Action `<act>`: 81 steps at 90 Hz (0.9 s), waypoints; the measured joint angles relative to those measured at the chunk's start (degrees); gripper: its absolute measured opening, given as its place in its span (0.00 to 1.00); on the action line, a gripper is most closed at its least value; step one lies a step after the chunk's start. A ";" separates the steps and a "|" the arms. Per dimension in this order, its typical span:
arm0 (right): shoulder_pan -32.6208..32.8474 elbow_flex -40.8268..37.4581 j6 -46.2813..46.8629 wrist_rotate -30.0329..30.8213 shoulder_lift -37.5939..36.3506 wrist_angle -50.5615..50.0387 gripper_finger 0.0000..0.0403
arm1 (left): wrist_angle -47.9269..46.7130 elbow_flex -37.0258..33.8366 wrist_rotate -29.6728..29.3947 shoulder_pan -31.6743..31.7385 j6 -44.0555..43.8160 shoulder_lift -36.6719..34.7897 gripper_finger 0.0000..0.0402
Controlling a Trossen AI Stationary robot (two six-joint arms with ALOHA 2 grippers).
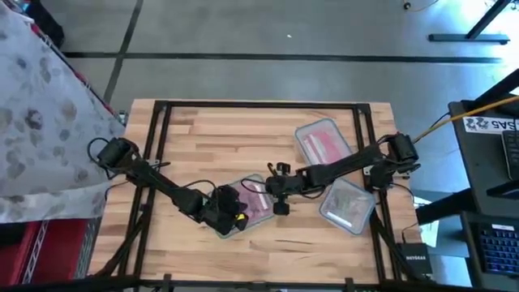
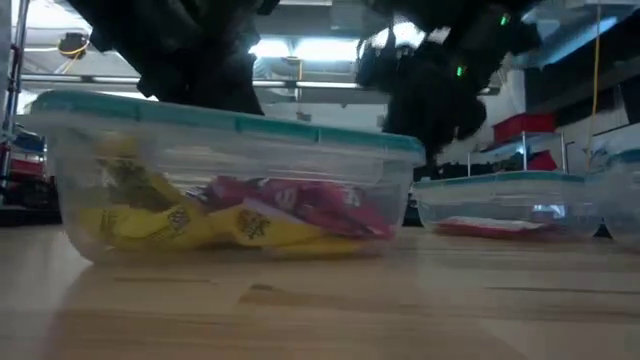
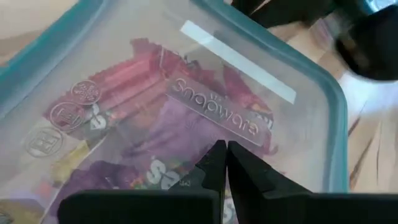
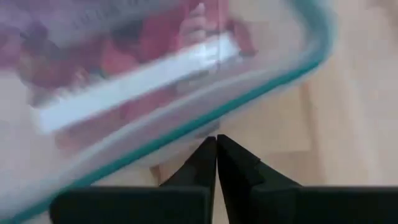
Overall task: Sort candy
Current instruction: Close the rectangular transparent food container
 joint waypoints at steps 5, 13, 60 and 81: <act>1.17 -0.01 -0.64 0.05 -2.21 -0.93 0.00 | 0.03 0.00 -0.36 0.00 -0.09 0.00 0.00; 4.49 0.00 -1.60 -3.63 -5.85 -1.42 0.00 | -0.34 0.00 -2.04 0.03 -1.45 0.00 0.00; 8.85 -0.12 -1.97 0.30 1.35 4.90 0.00 | -4.28 8.07 -6.43 -0.30 3.55 -1.94 0.00; 0.43 -0.12 0.93 8.50 1.44 7.31 0.00 | -17.15 12.84 -5.65 -0.98 2.84 -4.21 0.00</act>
